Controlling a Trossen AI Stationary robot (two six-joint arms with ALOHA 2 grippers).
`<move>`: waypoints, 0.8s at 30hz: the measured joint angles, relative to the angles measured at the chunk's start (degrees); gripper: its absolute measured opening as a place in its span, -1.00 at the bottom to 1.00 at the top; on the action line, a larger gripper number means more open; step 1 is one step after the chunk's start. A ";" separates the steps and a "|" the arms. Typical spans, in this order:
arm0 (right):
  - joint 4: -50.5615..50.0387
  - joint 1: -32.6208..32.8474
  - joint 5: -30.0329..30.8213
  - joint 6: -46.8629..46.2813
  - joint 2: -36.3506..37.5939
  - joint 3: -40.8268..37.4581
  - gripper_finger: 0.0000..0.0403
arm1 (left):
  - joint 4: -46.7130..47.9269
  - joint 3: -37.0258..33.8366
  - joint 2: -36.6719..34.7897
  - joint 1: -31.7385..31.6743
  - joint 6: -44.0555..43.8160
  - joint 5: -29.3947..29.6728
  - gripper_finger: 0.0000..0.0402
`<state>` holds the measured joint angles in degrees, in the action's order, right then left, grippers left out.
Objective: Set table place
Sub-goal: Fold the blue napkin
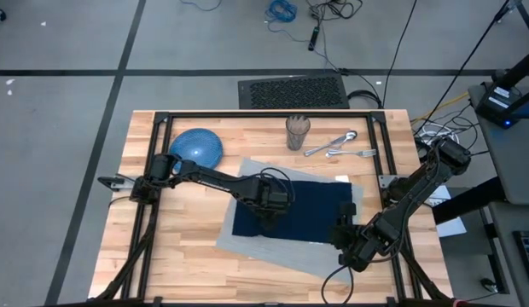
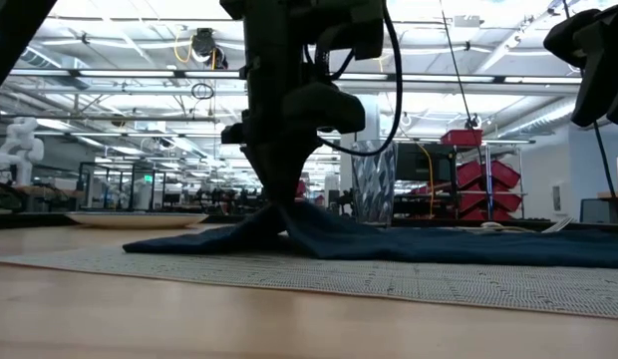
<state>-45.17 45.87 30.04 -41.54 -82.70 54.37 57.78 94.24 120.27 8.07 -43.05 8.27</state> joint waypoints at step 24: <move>-0.04 0.00 -0.04 -0.85 0.00 0.00 -0.40 | 3.10 0.07 -1.78 1.56 -0.10 7.16 -0.14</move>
<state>-45.21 45.87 30.00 -42.39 -82.70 54.37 60.88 94.30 118.49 9.63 -43.16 15.43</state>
